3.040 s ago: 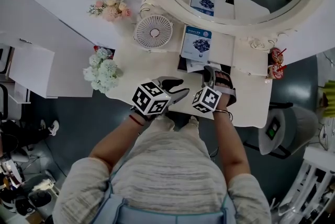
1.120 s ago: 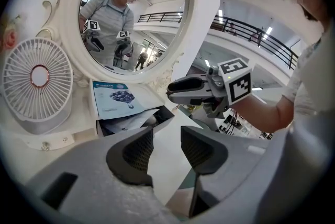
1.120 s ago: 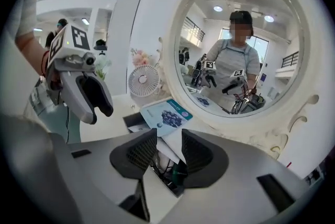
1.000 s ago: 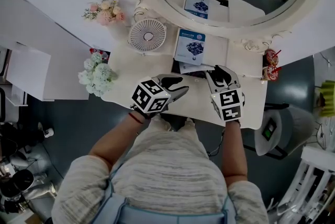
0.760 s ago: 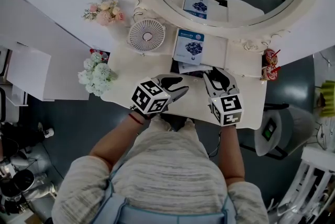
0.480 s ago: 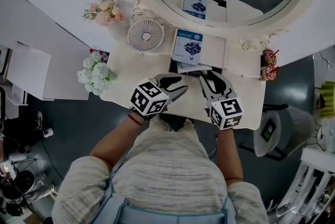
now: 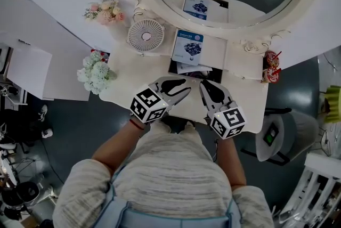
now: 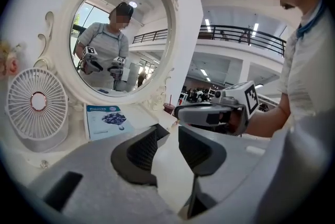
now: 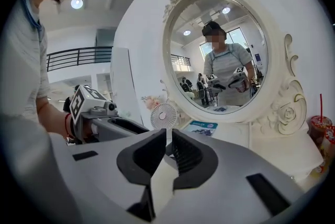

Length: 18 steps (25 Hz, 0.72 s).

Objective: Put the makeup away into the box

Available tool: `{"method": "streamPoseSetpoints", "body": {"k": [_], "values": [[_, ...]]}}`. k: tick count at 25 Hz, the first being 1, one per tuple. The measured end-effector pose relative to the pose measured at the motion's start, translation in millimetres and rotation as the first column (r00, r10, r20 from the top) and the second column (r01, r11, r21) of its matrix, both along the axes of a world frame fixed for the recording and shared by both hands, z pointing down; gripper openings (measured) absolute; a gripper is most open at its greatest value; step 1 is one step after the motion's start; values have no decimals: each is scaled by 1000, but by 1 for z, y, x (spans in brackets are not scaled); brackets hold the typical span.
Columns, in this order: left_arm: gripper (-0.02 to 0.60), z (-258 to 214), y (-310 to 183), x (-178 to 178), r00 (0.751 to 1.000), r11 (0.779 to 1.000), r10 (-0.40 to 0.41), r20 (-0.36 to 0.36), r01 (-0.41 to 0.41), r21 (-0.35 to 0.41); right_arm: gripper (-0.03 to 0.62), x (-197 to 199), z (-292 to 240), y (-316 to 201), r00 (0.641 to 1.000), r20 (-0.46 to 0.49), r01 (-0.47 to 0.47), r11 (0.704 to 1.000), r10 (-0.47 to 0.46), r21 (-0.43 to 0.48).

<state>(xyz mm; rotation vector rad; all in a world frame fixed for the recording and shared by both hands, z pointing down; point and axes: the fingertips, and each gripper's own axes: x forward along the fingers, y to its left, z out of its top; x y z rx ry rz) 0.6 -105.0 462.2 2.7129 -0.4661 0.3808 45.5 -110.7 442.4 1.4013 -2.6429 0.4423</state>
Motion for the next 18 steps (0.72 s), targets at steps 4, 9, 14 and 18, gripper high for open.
{"method": "streamPoseSetpoints", "body": {"k": [4, 9, 14, 18], "values": [[101, -7, 2, 3, 999, 999, -16, -47, 18, 31, 23, -6, 0, 11, 998, 26, 64, 998, -64, 21], [22, -10, 5, 7, 996, 996, -52, -68, 56, 66, 15, -7, -1, 24, 991, 17, 134, 990, -135, 46], [14, -10, 15, 10, 993, 992, -87, -85, 95, 84, 12, 5, 5, 36, 988, 8, 157, 987, -157, 37], [14, -11, 24, 16, 987, 988, -117, -109, 127, 90, 12, 18, 2, 42, 985, 18, 171, 984, -172, 46]]}}
